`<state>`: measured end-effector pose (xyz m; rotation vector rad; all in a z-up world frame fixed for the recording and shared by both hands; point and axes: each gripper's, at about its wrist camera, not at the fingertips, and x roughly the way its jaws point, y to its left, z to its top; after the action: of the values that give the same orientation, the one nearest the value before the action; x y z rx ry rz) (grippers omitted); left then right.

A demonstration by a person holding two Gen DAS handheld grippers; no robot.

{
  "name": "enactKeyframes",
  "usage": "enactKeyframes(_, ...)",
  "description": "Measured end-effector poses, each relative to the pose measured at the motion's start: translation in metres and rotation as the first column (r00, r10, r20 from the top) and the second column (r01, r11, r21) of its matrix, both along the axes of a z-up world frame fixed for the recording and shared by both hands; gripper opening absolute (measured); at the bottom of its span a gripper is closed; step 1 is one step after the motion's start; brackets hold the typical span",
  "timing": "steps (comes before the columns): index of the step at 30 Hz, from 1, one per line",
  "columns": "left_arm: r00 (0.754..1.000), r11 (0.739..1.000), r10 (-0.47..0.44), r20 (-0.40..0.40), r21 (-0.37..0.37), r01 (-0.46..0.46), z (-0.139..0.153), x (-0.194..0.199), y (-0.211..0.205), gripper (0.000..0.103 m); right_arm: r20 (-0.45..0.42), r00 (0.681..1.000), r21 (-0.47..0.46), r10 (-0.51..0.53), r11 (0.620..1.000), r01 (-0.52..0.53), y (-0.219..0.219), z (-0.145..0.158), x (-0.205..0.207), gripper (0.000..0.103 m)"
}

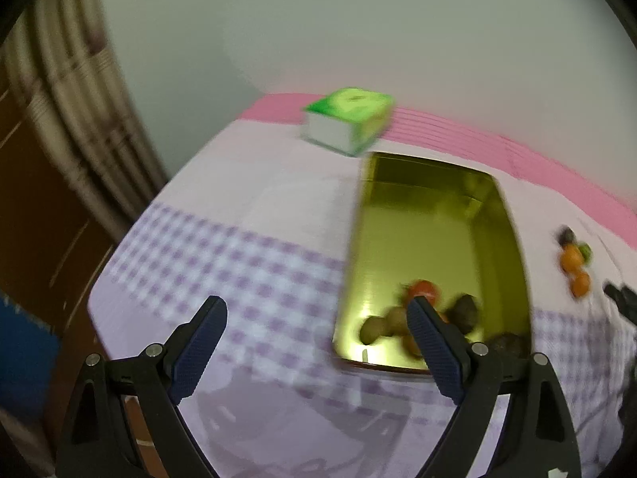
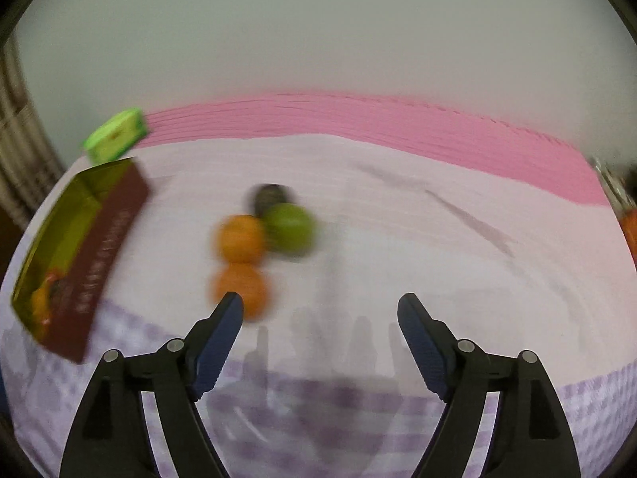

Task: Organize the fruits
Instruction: 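Withdraw the right gripper while moving the left gripper toward the remaining oranges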

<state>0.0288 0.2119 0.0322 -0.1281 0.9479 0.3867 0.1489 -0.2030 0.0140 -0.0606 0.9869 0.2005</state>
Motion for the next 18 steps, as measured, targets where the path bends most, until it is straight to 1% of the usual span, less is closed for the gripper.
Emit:
enactKeyframes(2, 0.997, 0.997, -0.071, -0.004, -0.007, 0.071, 0.002, 0.009, -0.02, 0.09, -0.004, 1.0, -0.012, -0.025, 1.0, 0.025, -0.017, -0.007, 0.009, 0.086)
enactKeyframes(3, 0.996, 0.996, -0.092, -0.003, -0.015, 0.092, 0.003, 0.012, -0.028, 0.09, -0.004, 0.999, -0.016, -0.036, 0.999, 0.036, -0.026, -0.011, 0.012, 0.087)
enactKeyframes(5, 0.988, 0.987, -0.153, 0.0, -0.047, 0.152, 0.003, 0.024, -0.049, 0.09, -0.001, 0.998, -0.028, -0.055, 0.998, 0.055, -0.038, -0.018, 0.017, 0.088)
enactKeyframes(7, 0.976, 0.973, -0.215, 0.01, -0.083, 0.215, 0.003, 0.037, -0.073, 0.09, 0.003, 0.998, -0.038, -0.055, 0.998, 0.055, -0.051, -0.024, 0.024, 0.088)
enactKeyframes(9, 0.963, 0.958, -0.27, 0.005, -0.098, 0.27, 0.001, 0.05, -0.098, 0.09, 0.004, 0.999, -0.045, -0.043, 0.998, 0.043, -0.056, -0.027, 0.027, 0.088)
enactKeyframes(11, 0.948, 0.943, -0.318, 0.011, -0.1, 0.317, -0.002, 0.061, -0.119, 0.09, -0.005, 1.0, -0.028, -0.018, 0.999, 0.018, -0.066, -0.031, 0.029, 0.088)
enactKeyframes(14, 0.918, 0.913, -0.397, 0.003, -0.103, 0.395, -0.009, 0.081, -0.156, 0.09, -0.011, 1.0, -0.036, 0.017, 0.999, -0.017, -0.074, -0.036, 0.033, 0.088)
enactKeyframes(15, 0.912, 0.907, -0.41, 0.0, -0.103, 0.408, -0.01, 0.085, -0.167, 0.09, -0.014, 1.0, -0.036, 0.022, 0.999, -0.023, -0.078, -0.036, 0.033, 0.089)
enactKeyframes(17, 0.893, 0.886, -0.451, 0.0, -0.123, 0.448, -0.017, 0.096, -0.185, 0.09, -0.011, 0.999, -0.046, 0.043, 0.998, -0.043, -0.084, -0.037, 0.033, 0.093)
enactKeyframes(18, 0.888, 0.88, -0.461, -0.004, -0.13, 0.456, -0.02, 0.099, -0.193, 0.09, -0.015, 0.999, -0.047, 0.05, 0.998, -0.051, -0.087, -0.038, 0.035, 0.094)
